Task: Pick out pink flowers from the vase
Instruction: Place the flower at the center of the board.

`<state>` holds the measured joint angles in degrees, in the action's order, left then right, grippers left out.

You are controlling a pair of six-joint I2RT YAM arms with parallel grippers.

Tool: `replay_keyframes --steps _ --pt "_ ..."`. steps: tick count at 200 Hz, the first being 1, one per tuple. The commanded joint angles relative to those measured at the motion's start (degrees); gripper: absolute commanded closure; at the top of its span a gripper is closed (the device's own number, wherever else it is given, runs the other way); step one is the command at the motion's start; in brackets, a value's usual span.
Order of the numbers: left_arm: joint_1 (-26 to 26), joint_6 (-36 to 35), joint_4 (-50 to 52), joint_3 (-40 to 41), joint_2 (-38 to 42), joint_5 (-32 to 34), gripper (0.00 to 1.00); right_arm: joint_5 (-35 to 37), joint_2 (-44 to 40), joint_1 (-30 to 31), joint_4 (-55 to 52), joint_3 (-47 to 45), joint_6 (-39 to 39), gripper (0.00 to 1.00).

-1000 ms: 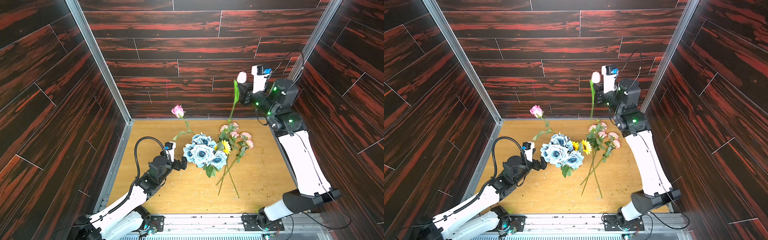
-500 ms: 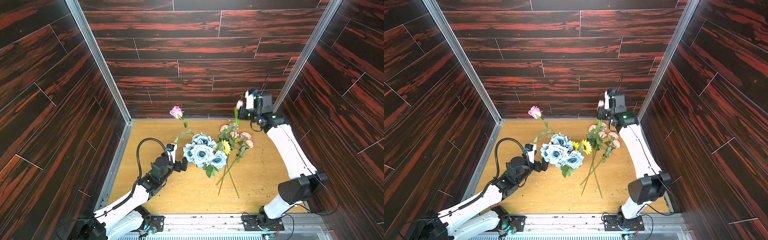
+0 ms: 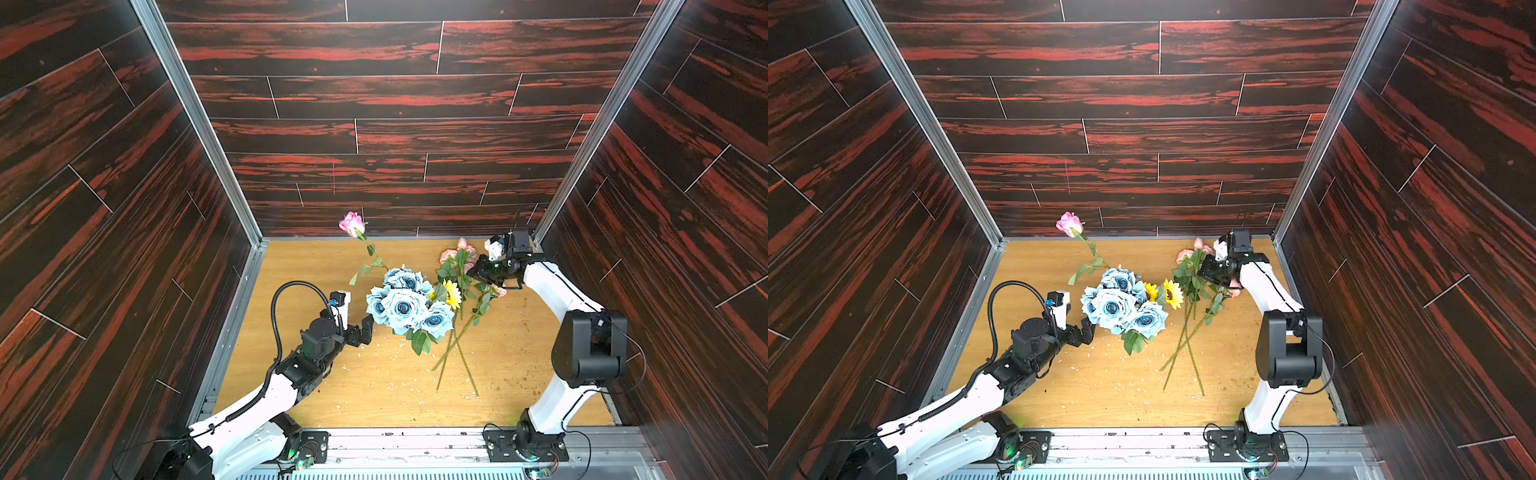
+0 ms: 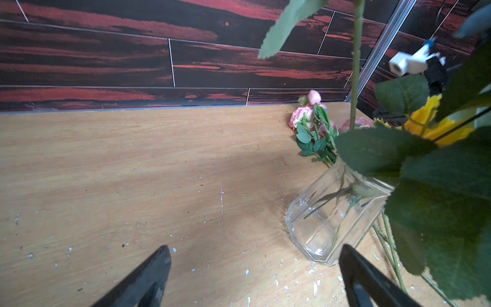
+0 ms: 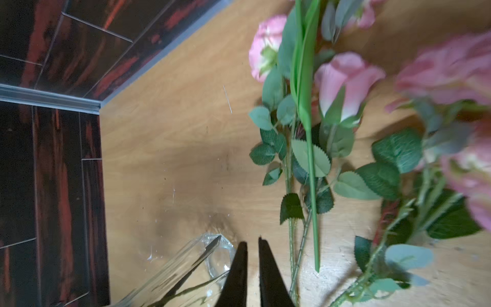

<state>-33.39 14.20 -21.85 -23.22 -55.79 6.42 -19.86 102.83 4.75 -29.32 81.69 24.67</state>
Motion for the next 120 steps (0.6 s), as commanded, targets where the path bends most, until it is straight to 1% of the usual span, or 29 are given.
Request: replay_keyframes --steps 1,7,28,31,44,56,70,91,120 --pt "0.0 1.0 -1.3 0.7 0.6 -0.1 0.01 -3.2 0.5 0.2 2.6 1.0 0.5 0.87" --pt "0.0 1.0 -1.2 0.7 0.8 -0.2 0.01 -2.6 0.4 0.2 2.4 1.3 0.3 0.84" --pt "0.0 1.0 -1.3 1.2 1.6 0.5 0.01 -0.5 0.5 0.5 0.6 2.0 -1.5 0.67" --pt "0.0 1.1 -1.3 1.3 1.6 0.7 0.01 1.3 0.5 0.6 0.3 1.9 -1.6 0.66" --pt "0.0 1.4 -1.3 1.6 1.9 1.5 0.01 3.1 0.7 1.0 0.6 0.6 -2.4 0.57" --pt "0.0 1.5 -1.3 1.7 1.7 1.8 0.01 5.5 0.8 1.3 1.6 -1.3 -2.5 0.52" --pt "0.0 1.8 -1.0 1.5 1.2 2.4 0.01 6.3 1.5 1.5 3.8 -3.5 -2.4 0.49" --pt "0.0 2.4 -0.6 1.3 0.5 2.6 0.01 7.3 4.5 1.4 6.7 -3.8 -2.3 0.49" --pt "0.0 3.4 -0.5 1.4 0.2 2.4 0.01 7.4 9.0 2.5 9.2 -1.0 -2.0 0.53"
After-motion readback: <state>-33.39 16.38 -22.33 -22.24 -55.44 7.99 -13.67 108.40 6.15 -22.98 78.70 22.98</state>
